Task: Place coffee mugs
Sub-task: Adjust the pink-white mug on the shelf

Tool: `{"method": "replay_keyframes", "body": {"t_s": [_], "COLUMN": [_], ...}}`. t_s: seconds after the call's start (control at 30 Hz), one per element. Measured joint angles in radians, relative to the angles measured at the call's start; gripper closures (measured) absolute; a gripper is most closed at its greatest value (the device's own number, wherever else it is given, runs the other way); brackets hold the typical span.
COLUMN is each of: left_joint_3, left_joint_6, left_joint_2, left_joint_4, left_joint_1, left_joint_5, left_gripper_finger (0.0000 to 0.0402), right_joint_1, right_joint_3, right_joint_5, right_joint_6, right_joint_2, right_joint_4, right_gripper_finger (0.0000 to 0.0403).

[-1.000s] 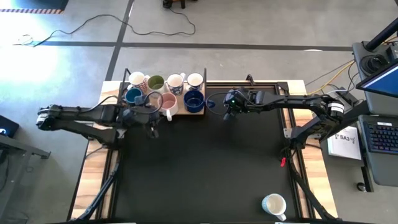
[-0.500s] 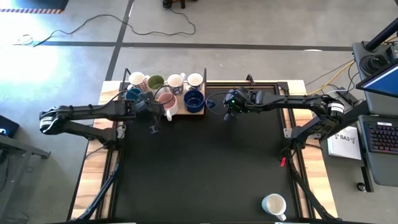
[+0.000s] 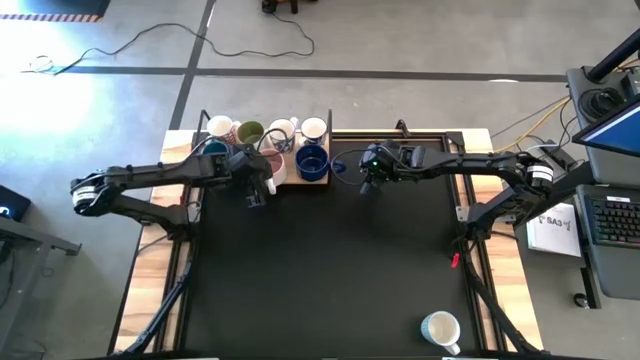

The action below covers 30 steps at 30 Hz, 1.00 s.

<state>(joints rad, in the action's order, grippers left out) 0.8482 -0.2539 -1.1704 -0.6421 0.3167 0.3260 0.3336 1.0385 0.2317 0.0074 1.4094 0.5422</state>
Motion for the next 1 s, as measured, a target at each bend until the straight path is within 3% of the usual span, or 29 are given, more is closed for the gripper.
{"method": "replay_keyframes", "body": {"t_s": [0.27,0.8,1.0], "left_joint_3": [0.002,0.002,0.002], "left_joint_6": [-0.026,-0.087,-0.105], "left_joint_2": [-0.032,-0.042,-0.042], "left_joint_4": [0.026,0.114,0.157], "left_joint_1": [0.014,0.052,0.061], "left_joint_5": [-0.049,-0.111,-0.183], "left_gripper_finger": [0.0364,0.0366,0.0366], "right_joint_1": [0.0,0.0,0.0], "right_joint_3": [-0.01,-0.013,-0.013], "right_joint_5": [0.0,0.0,0.0], "right_joint_6": [0.0,0.0,0.0], "right_joint_2": [0.0,0.0,0.0], "right_joint_4": [0.0,-0.001,-0.001], "right_gripper_finger": [0.0284,0.0284,0.0284]}}
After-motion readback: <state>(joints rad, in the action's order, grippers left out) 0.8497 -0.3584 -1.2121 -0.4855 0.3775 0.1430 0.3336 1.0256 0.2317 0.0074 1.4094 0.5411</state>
